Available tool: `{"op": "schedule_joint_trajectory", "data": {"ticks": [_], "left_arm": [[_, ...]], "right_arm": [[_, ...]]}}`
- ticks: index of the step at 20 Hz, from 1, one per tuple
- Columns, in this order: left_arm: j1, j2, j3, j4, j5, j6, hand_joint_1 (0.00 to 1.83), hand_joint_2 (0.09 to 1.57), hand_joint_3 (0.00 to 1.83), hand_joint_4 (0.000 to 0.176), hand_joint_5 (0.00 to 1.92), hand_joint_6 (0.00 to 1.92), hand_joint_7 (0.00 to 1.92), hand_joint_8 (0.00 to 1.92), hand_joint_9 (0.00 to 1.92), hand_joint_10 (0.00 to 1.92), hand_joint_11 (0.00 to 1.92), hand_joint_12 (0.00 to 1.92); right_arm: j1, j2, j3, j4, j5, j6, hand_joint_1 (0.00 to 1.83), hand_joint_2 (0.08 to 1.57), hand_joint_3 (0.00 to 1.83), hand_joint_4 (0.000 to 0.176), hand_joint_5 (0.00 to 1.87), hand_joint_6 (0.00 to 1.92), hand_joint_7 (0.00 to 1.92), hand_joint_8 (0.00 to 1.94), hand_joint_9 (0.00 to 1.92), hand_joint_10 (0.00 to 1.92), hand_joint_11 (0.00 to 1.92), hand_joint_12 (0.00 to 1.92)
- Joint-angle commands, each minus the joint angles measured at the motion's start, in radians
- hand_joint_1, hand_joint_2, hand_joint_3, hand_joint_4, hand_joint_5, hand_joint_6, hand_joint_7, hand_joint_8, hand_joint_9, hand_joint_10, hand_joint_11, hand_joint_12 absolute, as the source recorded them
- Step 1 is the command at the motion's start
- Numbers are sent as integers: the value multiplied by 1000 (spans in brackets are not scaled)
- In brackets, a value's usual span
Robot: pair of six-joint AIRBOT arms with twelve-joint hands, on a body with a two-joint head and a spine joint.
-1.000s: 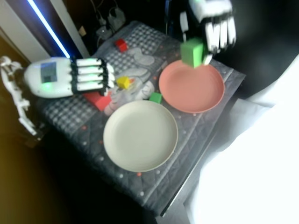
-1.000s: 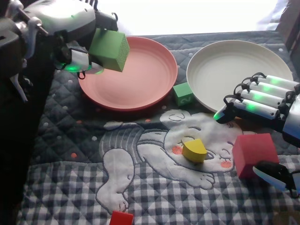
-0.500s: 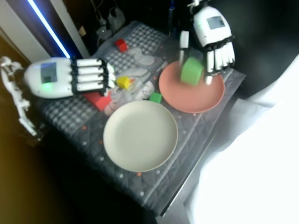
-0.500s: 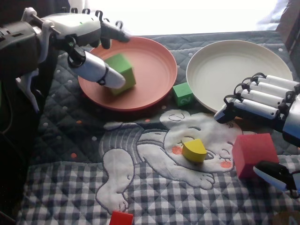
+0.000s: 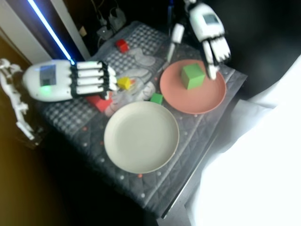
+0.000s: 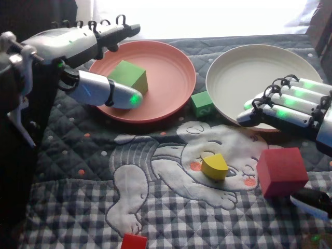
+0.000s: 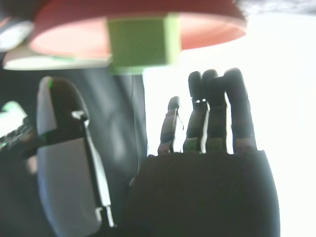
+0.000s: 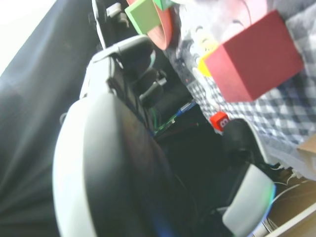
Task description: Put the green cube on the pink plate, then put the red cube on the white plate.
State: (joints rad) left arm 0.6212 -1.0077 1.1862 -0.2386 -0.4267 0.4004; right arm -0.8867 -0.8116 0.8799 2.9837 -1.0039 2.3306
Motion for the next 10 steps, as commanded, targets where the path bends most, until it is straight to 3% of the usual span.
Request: {"op": "schedule_joint_trajectory", "data": {"ticks": [1,3,5,6,7,8,9,10], "left_arm": [[3,16,-15,8,-177,-3,270,923,7,176,0,0,0,987,0,1482,1,1921],[51,59,-70,31,-262,-3,285,924,4,176,0,0,0,1030,0,1520,0,1921],[93,90,-109,57,-335,-3,310,984,8,170,0,0,0,1382,123,1812,204,1921],[109,101,-124,61,-361,-3,279,988,4,171,0,0,17,1284,60,1646,40,1921],[122,109,-140,63,-384,-3,272,998,3,175,0,0,33,1173,31,1494,7,1836],[131,115,-151,63,-399,-3,335,1075,6,155,0,0,77,963,35,1305,0,1652],[133,116,-153,63,-403,-3,335,1075,6,155,0,0,77,963,35,1305,0,1652],[134,116,-153,62,-403,-3,340,1092,4,144,0,0,92,929,60,1260,0,1637]], "right_arm": [[15,4,3,25,-97,7,884,440,919,0,20,587,65,362,0,483,0,1370],[15,-4,6,25,-80,6,872,435,931,0,35,570,84,350,0,514,0,1394],[11,-7,7,25,-64,7,854,385,949,0,91,585,134,348,0,734,0,1536],[11,-10,8,25,-47,7,853,366,971,0,126,608,154,343,0,784,0,1570],[11,-14,12,25,-35,7,867,361,977,0,136,628,169,340,0,777,0,1553],[11,-17,15,25,-23,7,866,439,873,0,185,651,214,328,0,812,0,1512],[11,-20,16,25,-15,7,866,439,873,0,185,651,214,328,0,812,0,1512],[11,-24,18,25,-7,7,868,481,819,0,199,642,234,315,0,834,0,1529]]}}
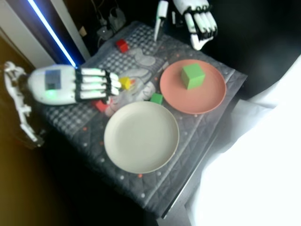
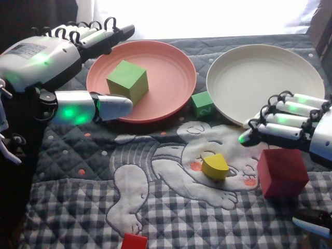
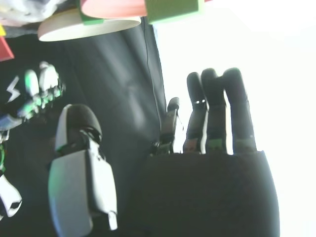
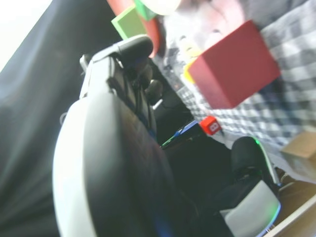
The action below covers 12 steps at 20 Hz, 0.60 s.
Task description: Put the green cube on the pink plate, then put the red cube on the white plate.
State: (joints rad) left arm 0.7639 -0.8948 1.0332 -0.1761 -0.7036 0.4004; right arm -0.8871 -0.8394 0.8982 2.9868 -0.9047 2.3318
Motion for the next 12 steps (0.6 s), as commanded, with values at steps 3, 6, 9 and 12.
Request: {"op": "schedule_joint_trajectory", "data": {"ticks": [3,6,9,12], "left_arm": [[3,2,-2,-3,-132,-3,336,1099,0,133,0,0,125,781,56,1130,0,1504],[23,2,-3,-6,-149,-3,317,1100,0,125,0,0,106,880,41,1232,0,1565],[36,2,-10,-8,-170,-3,339,1090,0,105,0,0,116,939,52,1313,0,1666],[51,2,-13,-18,-183,-3,363,1100,1,122,0,0,135,860,26,1281,0,1682]], "right_arm": [[11,-12,10,22,-84,6,896,573,738,0,293,654,348,357,86,956,0,1638],[11,-22,18,22,-73,6,948,797,506,0,379,598,432,412,178,964,0,1663],[11,-33,26,22,-62,6,1049,966,292,0,480,686,554,665,341,1160,189,1805],[15,-33,30,22,-59,6,1209,1176,67,0,627,1216,858,1209,756,1323,516,1882]]}}
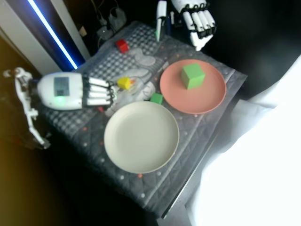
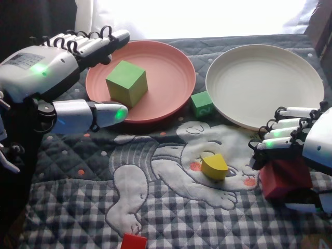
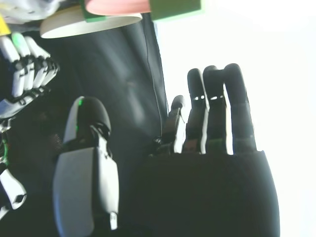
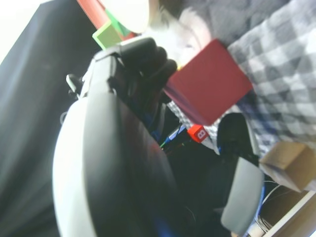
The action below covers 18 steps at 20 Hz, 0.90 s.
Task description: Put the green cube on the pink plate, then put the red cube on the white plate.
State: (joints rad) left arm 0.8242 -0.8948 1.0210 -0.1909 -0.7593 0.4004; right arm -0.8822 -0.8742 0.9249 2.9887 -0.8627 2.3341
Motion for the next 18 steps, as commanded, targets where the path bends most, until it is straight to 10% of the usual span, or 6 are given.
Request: {"op": "schedule_joint_trajectory", "data": {"ticks": [1,8,9,14,18], "left_arm": [[-5,2,-2,-8,-133,-3,374,1108,2,111,0,0,148,848,35,1282,0,1658],[24,5,-3,-40,-162,-3,376,1124,1,107,29,1,199,821,93,1252,0,1708],[26,6,-3,-41,-167,-3,399,1138,3,80,50,4,219,827,130,1225,0,1740],[34,27,-30,-32,-240,-3,389,1130,0,113,30,1,148,990,77,1429,0,1884],[37,42,-52,-6,-297,-3,379,1116,0,105,29,1,115,1099,45,1490,0,1883]], "right_arm": [[12,2,3,20,-101,3,1341,1167,25,0,687,1182,871,1189,912,1385,728,1797],[57,37,-32,20,-186,-30,1358,1201,3,0,731,1213,836,1258,764,1561,709,1902],[64,49,-41,20,-214,-47,1360,1195,0,0,737,1210,855,1249,778,1530,772,1901],[159,42,5,20,-238,-96,1347,1232,7,0,684,1189,807,1410,687,1663,758,1921],[250,2,93,20,-185,-98,1343,1233,2,0,700,1274,795,1384,670,1597,537,1893]]}}
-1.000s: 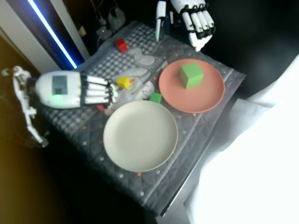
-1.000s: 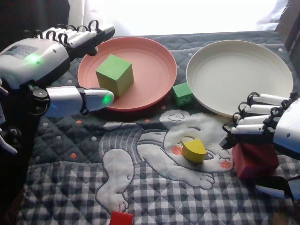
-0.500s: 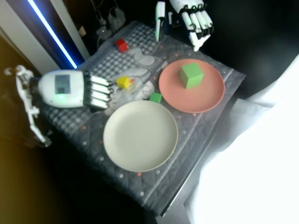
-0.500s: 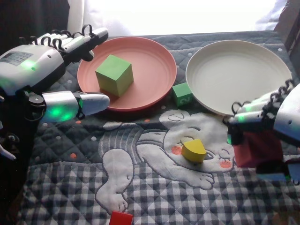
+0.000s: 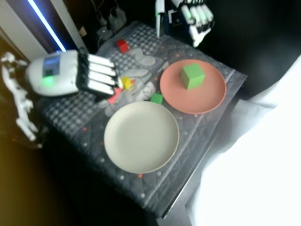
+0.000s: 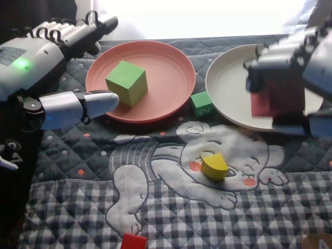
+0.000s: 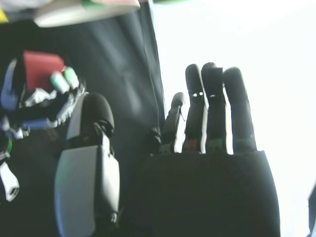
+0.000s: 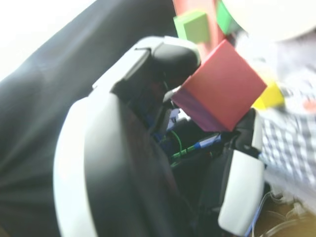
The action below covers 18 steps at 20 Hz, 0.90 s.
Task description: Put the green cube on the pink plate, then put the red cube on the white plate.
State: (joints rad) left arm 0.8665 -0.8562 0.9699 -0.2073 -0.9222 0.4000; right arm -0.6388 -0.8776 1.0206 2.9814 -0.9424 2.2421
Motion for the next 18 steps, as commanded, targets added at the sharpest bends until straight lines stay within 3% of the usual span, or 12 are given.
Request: {"op": "schedule_joint_trajectory", "data": {"ticks": [1,3,4,5,7,8,9,12,13,15,16,18], "left_arm": [[-5,5,-5,16,-146,-2,377,1103,0,113,39,3,115,1108,37,1516,0,1898],[-5,5,-12,28,-168,-2,391,1109,0,99,52,4,122,1129,51,1567,0,1916],[-5,5,-15,37,-178,-2,384,1120,0,85,58,2,133,1127,99,1508,11,1909],[-4,6,-16,44,-183,-2,369,1122,0,73,58,1,144,1114,120,1505,37,1902],[-3,8,-19,55,-197,-2,405,1114,0,73,90,5,228,1039,214,1531,219,1915],[-3,8,-19,56,-202,-2,402,1105,0,78,96,4,244,1026,216,1510,254,1920],[-3,8,-19,58,-203,-2,381,1101,0,72,102,4,261,1027,218,1513,268,1921],[-2,8,-19,61,-204,-2,381,1079,0,77,120,2,248,984,179,1431,208,1909],[-2,7,-19,62,-205,-2,405,1082,0,68,124,3,245,978,172,1424,194,1919],[-2,7,-19,63,-206,-2,415,1085,0,59,158,7,256,962,170,1427,201,1919],[-2,7,-19,63,-207,-2,385,1096,1,31,199,10,281,915,205,1464,261,1921],[-2,7,-20,64,-210,-2,382,1101,1,25,217,8,292,893,216,1493,293,1921]], "right_arm": [[24,1,13,27,-91,-8,1241,1221,0,0,788,1138,801,1490,674,1639,530,1915],[50,-12,42,27,-71,-27,1204,1220,0,0,880,1170,702,1451,543,1583,396,1920],[64,-28,65,27,-59,-30,1169,1282,1,0,801,1426,551,1459,369,1392,163,1921],[71,-42,81,27,-52,-30,1172,1277,0,0,805,1421,572,1443,367,1357,150,1921],[86,-84,133,27,-28,-30,1180,1229,0,0,828,1187,738,1463,576,1506,427,1921],[89,-112,166,27,-21,-29,1191,1242,0,0,877,1173,613,1543,471,1578,399,1921],[92,-134,190,27,-5,-29,1209,1241,0,0,836,1037,691,1649,599,1758,579,1921],[109,-176,233,27,86,-29,1202,1220,1,0,795,1121,797,1489,646,1544,501,1921],[111,-189,249,27,109,-29,1205,1204,0,0,819,1099,838,1410,730,1465,605,1885],[114,-208,274,27,158,-28,1196,1203,0,0,831,1105,818,1406,714,1367,560,1842],[114,-218,289,27,179,-28,1221,1177,0,0,840,1066,906,1306,810,1328,641,1785],[114,-233,310,27,214,-22,1195,1184,3,0,842,1167,856,1274,723,1283,556,1782]]}}
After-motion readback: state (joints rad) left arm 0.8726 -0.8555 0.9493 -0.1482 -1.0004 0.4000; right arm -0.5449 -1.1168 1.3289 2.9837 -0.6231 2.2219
